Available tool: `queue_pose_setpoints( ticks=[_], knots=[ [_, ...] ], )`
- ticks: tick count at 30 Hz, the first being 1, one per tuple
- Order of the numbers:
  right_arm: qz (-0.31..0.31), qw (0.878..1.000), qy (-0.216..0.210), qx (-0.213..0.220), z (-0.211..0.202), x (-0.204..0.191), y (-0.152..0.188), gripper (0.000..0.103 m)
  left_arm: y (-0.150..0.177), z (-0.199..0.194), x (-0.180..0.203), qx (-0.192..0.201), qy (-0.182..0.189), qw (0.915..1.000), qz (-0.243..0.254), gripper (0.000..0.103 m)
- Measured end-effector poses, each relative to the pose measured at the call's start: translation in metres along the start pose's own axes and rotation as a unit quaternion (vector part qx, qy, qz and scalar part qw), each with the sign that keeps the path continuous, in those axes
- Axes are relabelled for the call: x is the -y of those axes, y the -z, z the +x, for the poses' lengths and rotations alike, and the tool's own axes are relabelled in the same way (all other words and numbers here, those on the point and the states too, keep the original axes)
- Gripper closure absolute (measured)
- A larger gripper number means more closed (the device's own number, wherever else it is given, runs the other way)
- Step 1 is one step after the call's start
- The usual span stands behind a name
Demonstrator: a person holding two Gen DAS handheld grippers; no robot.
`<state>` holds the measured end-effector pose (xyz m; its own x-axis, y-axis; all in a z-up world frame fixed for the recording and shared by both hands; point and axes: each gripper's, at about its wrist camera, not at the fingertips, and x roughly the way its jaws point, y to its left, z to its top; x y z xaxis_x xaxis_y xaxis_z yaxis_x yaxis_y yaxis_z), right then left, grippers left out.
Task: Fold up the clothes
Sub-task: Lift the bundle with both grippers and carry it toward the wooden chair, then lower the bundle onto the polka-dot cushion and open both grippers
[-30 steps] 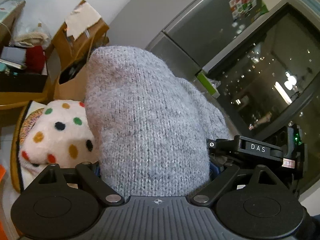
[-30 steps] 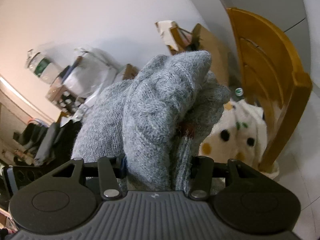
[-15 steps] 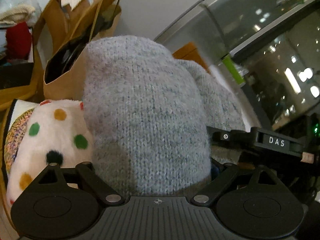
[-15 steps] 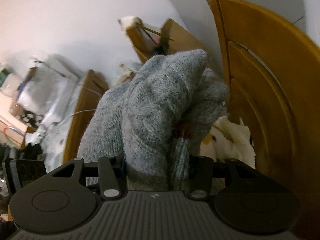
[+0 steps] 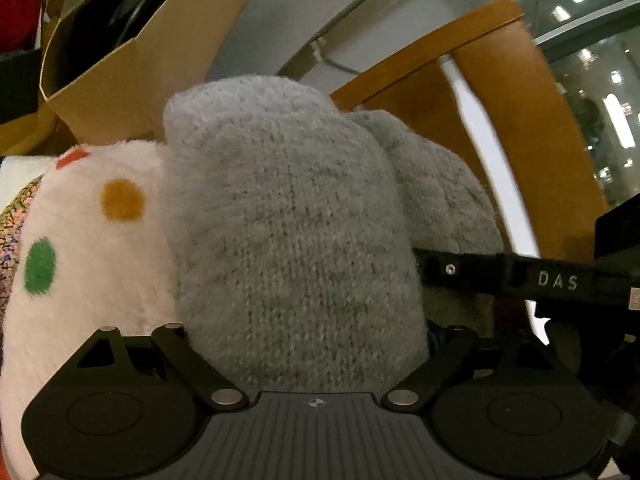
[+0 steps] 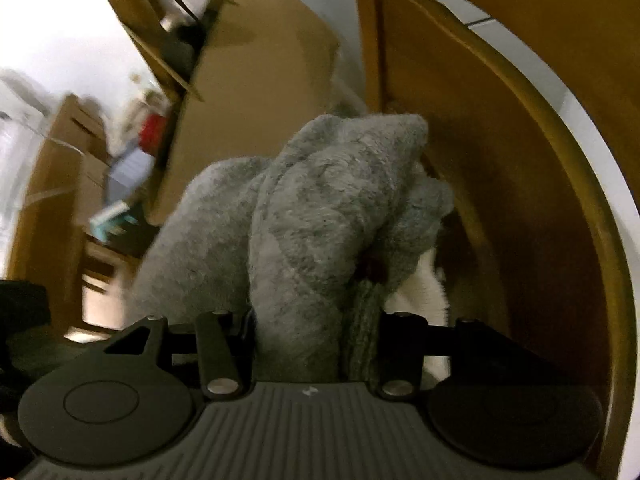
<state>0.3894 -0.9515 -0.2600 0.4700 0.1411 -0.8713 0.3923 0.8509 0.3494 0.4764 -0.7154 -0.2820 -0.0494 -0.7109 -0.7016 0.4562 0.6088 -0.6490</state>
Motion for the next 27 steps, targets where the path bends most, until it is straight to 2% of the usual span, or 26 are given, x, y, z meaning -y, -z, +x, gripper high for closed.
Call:
queue_pose_setpoints(
  ticks=[8,13,14,16,19,20,21,23,25,27],
  knots=[
    [-0.059,0.996,0.067,0.013,-0.015,-0.018,0.005,0.030,0.002,-0.028,-0.015,-0.004,-0.035,0.9993,-0.013,0.013],
    [-0.094,0.993,0.056,0.032,-0.044,-0.031,0.014,0.030,0.016,-0.062,0.003,0.021,-0.046,0.9987,0.012,0.014],
    [-0.100,0.993,0.052,0.035,-0.049,-0.034,0.016,0.031,0.015,-0.069,0.007,0.028,-0.049,0.9982,0.018,0.014],
    [-0.097,0.995,0.012,0.029,-0.050,-0.037,0.022,0.033,0.017,-0.082,0.018,0.046,-0.057,0.9966,0.037,0.016],
    [-0.103,0.994,-0.031,0.006,-0.035,-0.043,0.036,0.040,0.017,-0.088,0.029,0.053,-0.063,0.9941,0.070,0.033],
    [-0.108,0.994,-0.034,-0.003,-0.027,-0.044,0.038,0.040,0.017,-0.089,0.032,0.055,-0.064,0.9931,0.082,0.041],
    [-0.112,0.993,-0.034,-0.008,-0.019,-0.045,0.042,0.040,0.017,-0.090,0.036,0.056,-0.066,0.9919,0.093,0.045],
    [-0.119,0.992,-0.035,-0.020,-0.004,-0.045,0.048,0.041,0.016,-0.091,0.041,0.057,-0.067,0.9898,0.112,0.046],
    [-0.101,0.993,-0.056,-0.034,0.010,-0.044,0.050,0.041,0.014,-0.089,0.044,0.054,-0.061,0.9891,0.122,0.046],
    [-0.102,0.992,-0.068,-0.040,0.018,-0.049,0.055,0.040,-0.001,-0.072,0.051,0.050,-0.056,0.9878,0.136,0.049]
  ],
)
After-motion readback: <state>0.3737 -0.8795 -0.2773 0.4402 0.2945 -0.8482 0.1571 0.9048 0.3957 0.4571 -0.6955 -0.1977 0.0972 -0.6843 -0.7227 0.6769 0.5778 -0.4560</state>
